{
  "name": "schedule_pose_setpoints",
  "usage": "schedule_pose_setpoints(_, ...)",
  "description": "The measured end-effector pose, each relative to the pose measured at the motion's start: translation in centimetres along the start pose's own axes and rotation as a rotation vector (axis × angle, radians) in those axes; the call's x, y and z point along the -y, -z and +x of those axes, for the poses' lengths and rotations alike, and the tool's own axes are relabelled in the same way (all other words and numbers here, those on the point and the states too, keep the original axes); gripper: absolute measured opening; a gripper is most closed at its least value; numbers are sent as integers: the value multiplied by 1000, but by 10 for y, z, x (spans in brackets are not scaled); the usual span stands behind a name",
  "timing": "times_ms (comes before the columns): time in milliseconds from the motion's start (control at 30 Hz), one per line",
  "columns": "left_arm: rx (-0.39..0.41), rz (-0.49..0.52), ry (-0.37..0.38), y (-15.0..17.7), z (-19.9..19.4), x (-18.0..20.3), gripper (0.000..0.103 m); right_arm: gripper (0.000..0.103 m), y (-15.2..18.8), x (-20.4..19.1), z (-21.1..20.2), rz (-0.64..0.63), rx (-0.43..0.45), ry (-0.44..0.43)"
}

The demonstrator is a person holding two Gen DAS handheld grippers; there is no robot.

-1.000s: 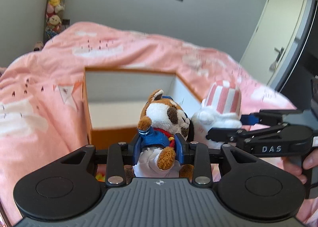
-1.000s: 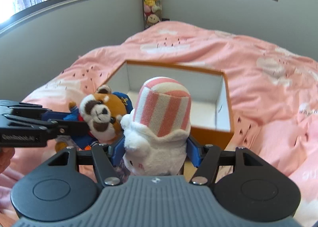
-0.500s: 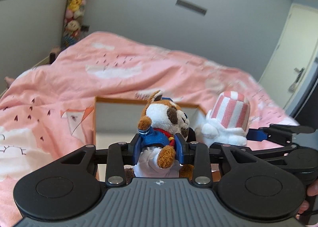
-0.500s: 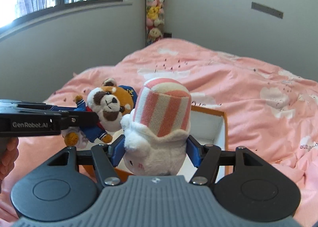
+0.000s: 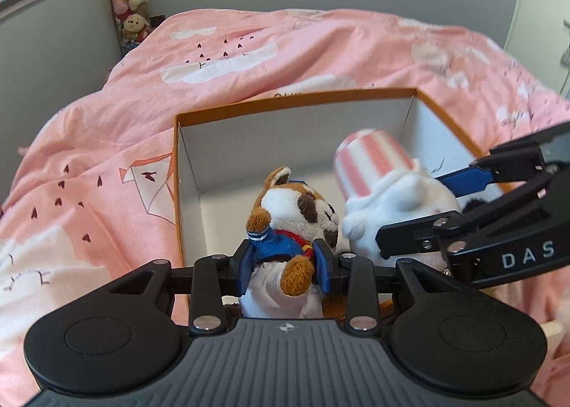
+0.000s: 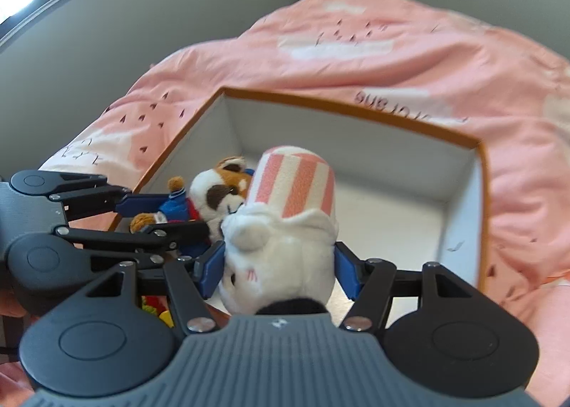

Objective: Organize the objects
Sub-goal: 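Lift the white plush and carry it over the orange box with the right gripper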

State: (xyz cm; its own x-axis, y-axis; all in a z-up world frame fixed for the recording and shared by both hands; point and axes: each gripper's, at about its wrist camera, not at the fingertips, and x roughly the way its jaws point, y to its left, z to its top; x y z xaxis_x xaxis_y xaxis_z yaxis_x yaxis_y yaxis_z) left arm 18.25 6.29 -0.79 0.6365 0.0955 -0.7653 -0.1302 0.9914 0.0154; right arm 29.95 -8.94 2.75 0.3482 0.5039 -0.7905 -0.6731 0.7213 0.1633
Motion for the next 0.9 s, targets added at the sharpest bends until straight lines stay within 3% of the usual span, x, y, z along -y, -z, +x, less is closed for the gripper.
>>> schedule_pose_setpoints(433, -37, 117, -58, 7, 12, 10, 47, 65, 3, 21, 39, 127, -95, -127)
schedule_pose_setpoints(600, -17, 119, -76, 8, 12, 5, 65, 65, 7, 24, 51, 152, -120, -110)
schedule_pose_setpoints(733, 14, 86, -40, 9, 6, -5, 66, 65, 10, 26, 58, 179, -131, -109)
schedule_pose_setpoints(900, 103, -25, 47, 5, -17, -28, 66, 65, 11, 29, 65, 202, -152, -95)
